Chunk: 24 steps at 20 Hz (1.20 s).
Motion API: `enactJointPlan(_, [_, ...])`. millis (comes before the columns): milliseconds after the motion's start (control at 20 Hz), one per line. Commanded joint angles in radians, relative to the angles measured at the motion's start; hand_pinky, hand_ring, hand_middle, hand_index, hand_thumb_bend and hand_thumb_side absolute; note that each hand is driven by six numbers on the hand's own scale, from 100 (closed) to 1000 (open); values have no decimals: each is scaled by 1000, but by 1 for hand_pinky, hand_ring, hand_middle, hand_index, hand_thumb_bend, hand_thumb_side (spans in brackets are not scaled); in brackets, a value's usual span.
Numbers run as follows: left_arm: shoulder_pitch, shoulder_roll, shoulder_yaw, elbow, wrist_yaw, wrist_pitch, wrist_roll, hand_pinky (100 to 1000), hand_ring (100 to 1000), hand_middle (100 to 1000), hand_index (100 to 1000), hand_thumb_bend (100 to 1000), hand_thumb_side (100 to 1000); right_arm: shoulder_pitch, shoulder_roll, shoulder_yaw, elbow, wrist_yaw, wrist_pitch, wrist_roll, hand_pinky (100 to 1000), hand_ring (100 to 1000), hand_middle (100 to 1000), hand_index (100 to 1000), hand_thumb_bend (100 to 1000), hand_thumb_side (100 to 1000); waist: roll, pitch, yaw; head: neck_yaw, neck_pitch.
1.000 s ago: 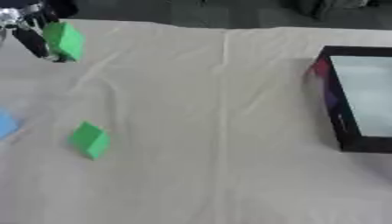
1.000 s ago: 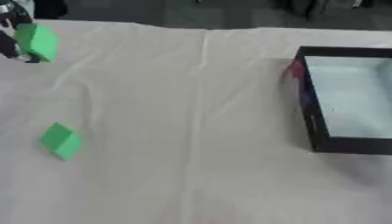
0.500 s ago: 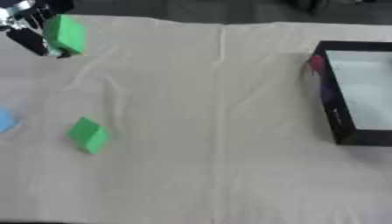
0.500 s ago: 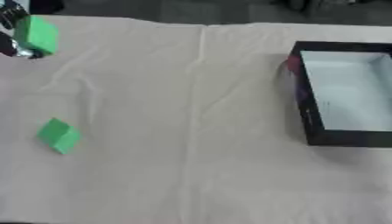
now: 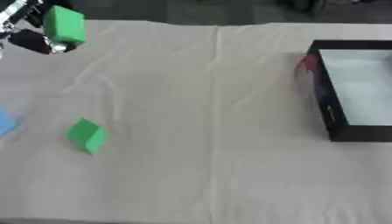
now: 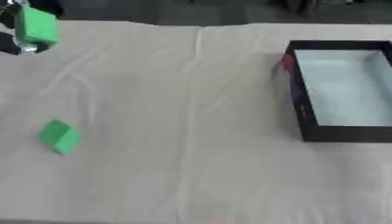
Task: Pick up the objects with one hand, pass them to the other hand, and then place them into the box on the other side of the table.
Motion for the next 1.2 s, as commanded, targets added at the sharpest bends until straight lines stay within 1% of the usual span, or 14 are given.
enactJointPlan(50, [10,-7,-2,-66,12,27,65,650,565,504,532,100,100,-35,-63,11,-33,-9,4,13,1000,968,994,941,100,526,3,-28,-1,-6,10])
enactJointPlan(250, [61,-56,-17,-144,28,54,101,635,551,501,531,100,100,-80,-90,39,-29,-5,5,39,1000,969,997,942,100,516,6,-32,-2,-20,23])
enactJointPlan(500, [105,-108,-47,-253,36,76,141,625,527,501,531,100,100,-138,-112,63,-13,-12,8,48,1000,967,995,941,100,497,7,-34,0,-29,28])
enactJointPlan(650, [124,-135,-68,-318,10,86,153,621,528,503,534,100,100,-172,-121,83,-6,-6,6,59,1000,966,994,940,100,482,7,-36,1,-26,32])
enactJointPlan(800, [154,-173,-60,-362,-13,105,168,615,529,502,533,100,100,-199,-116,108,2,1,0,75,1000,962,985,936,100,470,3,-38,1,-23,39])
enactJointPlan(900, [171,-190,-61,-379,-31,115,180,614,529,501,533,100,100,-214,-112,132,0,8,-13,94,1000,960,981,934,100,470,-1,-38,0,-26,41])
enactJointPlan(950, [178,-196,-62,-387,-40,116,184,613,529,502,533,100,100,-222,-112,144,-2,12,-23,104,1000,959,979,933,100,447,-2,-38,-1,-27,42])
enactJointPlan(1000, [182,-202,-64,-394,-50,116,188,612,528,501,533,100,100,-230,-111,157,-3,16,-34,113,1000,958,978,931,100,470,-3,-38,0,-28,42])
enactJointPlan(1200, [198,-218,-77,-419,-92,108,209,608,527,501,534,100,100,-267,-94,215,9,68,-82,160,1000,956,972,926,100,470,-10,-42,-4,-25,50])
